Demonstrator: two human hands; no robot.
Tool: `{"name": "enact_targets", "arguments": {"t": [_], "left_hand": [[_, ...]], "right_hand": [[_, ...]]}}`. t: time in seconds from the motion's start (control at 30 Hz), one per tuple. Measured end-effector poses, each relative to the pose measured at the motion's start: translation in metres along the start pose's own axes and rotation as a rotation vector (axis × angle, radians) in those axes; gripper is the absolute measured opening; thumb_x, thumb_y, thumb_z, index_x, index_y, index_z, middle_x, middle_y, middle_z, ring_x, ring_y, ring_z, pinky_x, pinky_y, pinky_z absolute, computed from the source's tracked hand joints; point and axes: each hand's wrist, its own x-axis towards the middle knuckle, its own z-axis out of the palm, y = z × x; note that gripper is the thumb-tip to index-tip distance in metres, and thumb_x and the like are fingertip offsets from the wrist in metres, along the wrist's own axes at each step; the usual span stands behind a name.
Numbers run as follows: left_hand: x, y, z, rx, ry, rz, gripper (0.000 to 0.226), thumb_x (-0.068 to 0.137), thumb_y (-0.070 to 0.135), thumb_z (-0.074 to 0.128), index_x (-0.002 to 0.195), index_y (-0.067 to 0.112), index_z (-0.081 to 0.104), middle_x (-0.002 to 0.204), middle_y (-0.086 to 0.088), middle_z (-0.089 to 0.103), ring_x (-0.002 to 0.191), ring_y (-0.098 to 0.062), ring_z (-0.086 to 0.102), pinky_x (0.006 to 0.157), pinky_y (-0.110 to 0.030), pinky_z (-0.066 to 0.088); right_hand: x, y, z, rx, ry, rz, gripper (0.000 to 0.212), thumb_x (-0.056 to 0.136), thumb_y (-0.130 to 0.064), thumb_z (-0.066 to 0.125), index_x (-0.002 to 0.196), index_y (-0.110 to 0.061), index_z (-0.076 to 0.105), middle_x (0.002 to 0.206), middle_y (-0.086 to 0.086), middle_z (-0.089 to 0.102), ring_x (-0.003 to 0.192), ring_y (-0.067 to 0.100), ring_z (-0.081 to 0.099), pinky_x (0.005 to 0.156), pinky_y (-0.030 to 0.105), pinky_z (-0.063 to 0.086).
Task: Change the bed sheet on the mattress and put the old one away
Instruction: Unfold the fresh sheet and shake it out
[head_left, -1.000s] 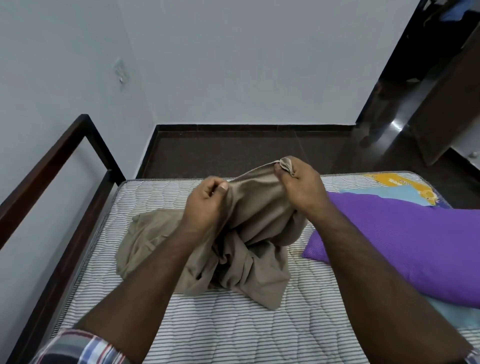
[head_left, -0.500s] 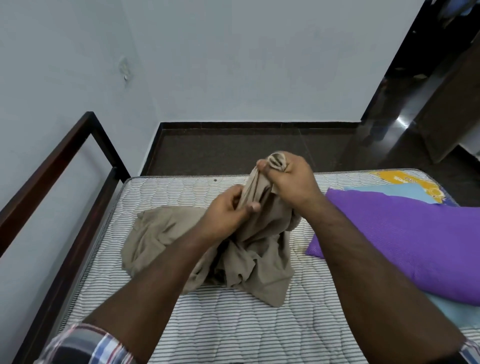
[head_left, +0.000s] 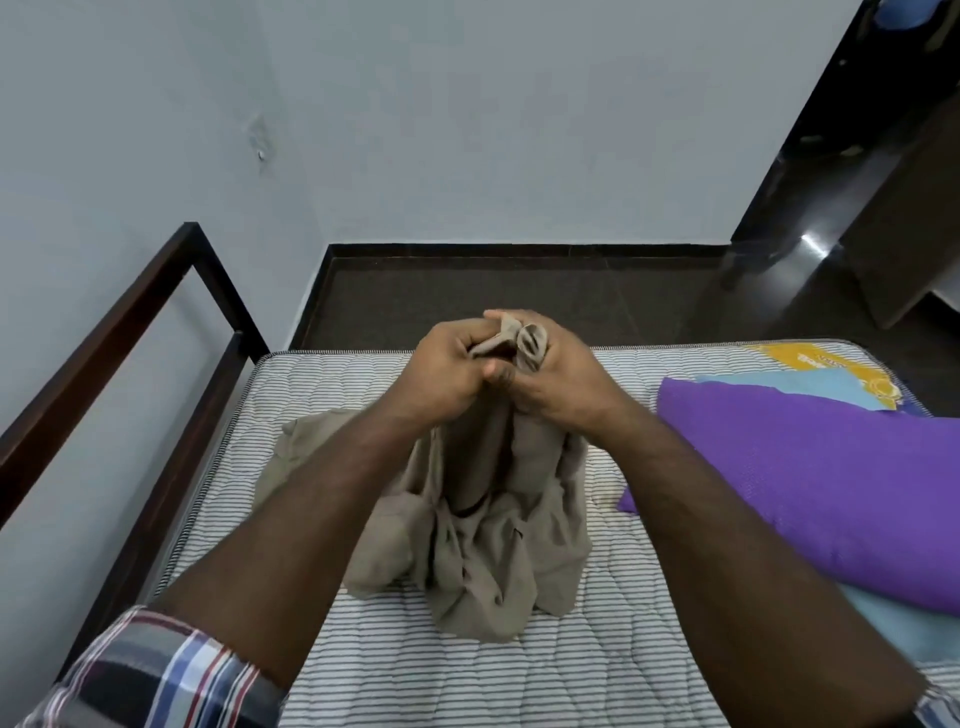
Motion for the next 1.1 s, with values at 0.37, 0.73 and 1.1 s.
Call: {"name": "enact_targets", "arguments": {"t": [0.37, 0.73, 1.1], "left_hand": [[-0.031, -0.067, -0.010, 0.171, 0.339, -0.366, 0.019, 0.082, 0.008, 0.064, 0.083, 0.027, 0.062, 0.067, 0.001, 0.053, 0.059, -0.009, 0.047, 0.064, -0.031, 0.041], [0.004, -0.011, -0.005, 0.020, 0.255, -0.060, 0.027, 0.078, 0.004, 0.074, 0.087, 0.027, 0.063, 0.065, 0.008, 0.052, 0.059, -0.006, 0.046, 0.058, -0.026, 0.039], [-0.041, -0.081, -0.018, 0.053, 0.456, -0.279, 0.016, 0.095, 0.027, 0.066, 0.079, 0.029, 0.067, 0.073, 0.012, 0.064, 0.069, 0.000, 0.057, 0.072, -0.028, 0.044]], "right_hand": [[0.007, 0.006, -0.029, -0.123, 0.479, 0.101, 0.019, 0.092, -0.016, 0.066, 0.077, -0.028, 0.066, 0.068, -0.010, 0.064, 0.054, -0.003, 0.057, 0.056, 0.014, 0.046], [0.009, 0.005, -0.006, -0.132, 0.062, 0.030, 0.020, 0.076, -0.022, 0.087, 0.086, -0.019, 0.069, 0.076, -0.014, 0.068, 0.074, 0.000, 0.061, 0.073, 0.028, 0.048], [0.015, -0.002, -0.058, -0.045, 0.623, 0.054, 0.007, 0.092, -0.026, 0.068, 0.094, -0.030, 0.073, 0.095, -0.006, 0.075, 0.094, 0.009, 0.070, 0.096, 0.039, 0.054]]}}
